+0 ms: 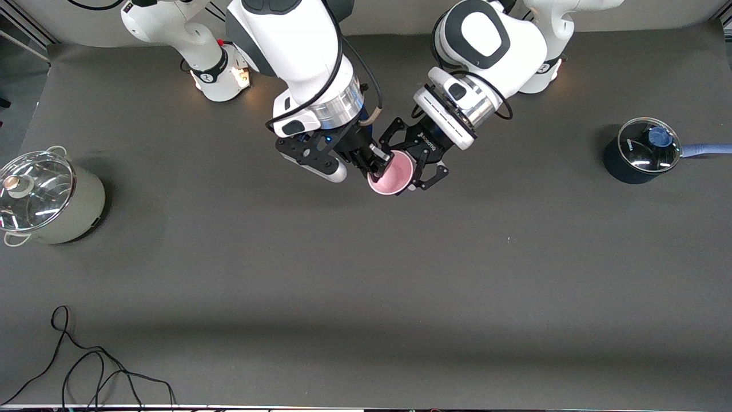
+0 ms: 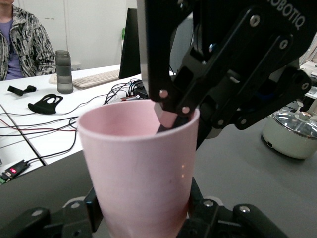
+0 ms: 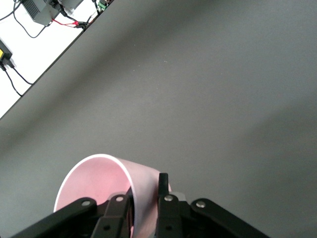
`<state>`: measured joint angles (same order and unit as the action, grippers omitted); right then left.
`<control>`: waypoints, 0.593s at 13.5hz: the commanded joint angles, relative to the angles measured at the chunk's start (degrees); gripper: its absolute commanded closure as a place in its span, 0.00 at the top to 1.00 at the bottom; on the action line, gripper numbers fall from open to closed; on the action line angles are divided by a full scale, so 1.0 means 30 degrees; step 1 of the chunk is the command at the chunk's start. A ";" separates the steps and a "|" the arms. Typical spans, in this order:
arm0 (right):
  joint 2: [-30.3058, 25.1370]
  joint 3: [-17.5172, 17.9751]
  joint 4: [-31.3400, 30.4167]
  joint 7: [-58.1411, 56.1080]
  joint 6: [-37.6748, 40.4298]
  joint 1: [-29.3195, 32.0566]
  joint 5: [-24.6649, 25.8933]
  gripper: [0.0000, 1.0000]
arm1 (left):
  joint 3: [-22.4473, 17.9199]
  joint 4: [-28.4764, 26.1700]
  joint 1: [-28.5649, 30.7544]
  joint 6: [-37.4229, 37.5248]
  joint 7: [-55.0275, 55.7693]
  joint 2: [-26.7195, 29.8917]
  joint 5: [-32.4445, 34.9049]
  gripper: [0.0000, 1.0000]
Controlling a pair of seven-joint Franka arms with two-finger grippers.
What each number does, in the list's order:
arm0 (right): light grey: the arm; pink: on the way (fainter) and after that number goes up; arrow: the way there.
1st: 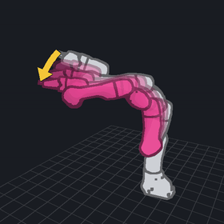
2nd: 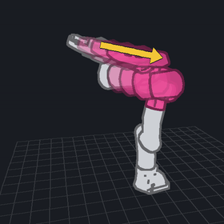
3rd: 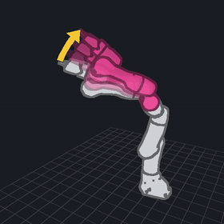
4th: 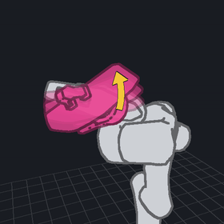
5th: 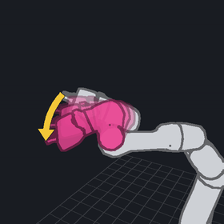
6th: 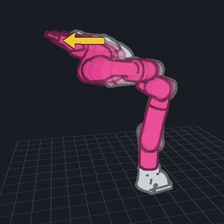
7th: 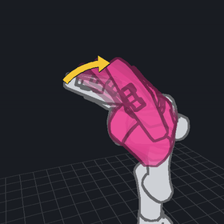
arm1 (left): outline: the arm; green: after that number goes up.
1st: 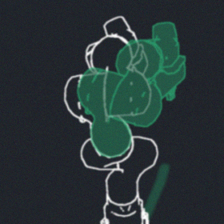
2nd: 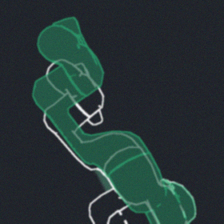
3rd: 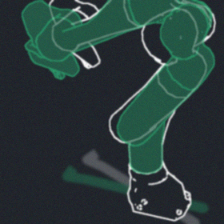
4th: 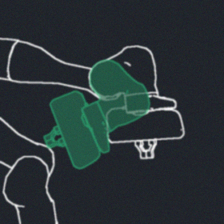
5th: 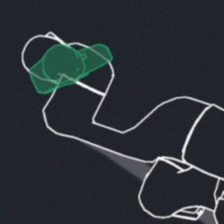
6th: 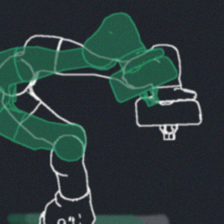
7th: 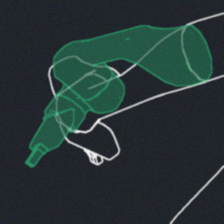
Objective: Transfer pink cup from left to right arm
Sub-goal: 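Close the right gripper on the cup rim beside the left gripper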
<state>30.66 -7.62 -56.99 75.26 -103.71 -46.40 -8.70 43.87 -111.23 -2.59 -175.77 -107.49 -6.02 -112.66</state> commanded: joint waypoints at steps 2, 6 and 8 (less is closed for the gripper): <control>0.0240 -0.0097 0.0627 0.0137 -0.0235 0.0087 0.0206 0.00 | -0.0209 0.0131 -0.0190 -0.0412 0.0030 0.0073 -0.0269 0.43; 0.0065 -0.0155 0.0598 -0.0449 -0.0235 0.0204 0.0206 0.00 | -0.0209 0.0132 -0.0190 -0.0412 0.0030 0.0073 -0.0269 0.58; -0.0023 -0.0273 0.0598 -0.0768 -0.0118 0.0234 0.0176 0.00 | -0.0209 0.0132 -0.0190 -0.0412 0.0030 0.0073 -0.0269 0.77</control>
<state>30.66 -7.63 -56.69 74.39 -103.78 -46.32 -8.72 43.79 -110.94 -2.59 -175.77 -107.79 -6.03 -112.65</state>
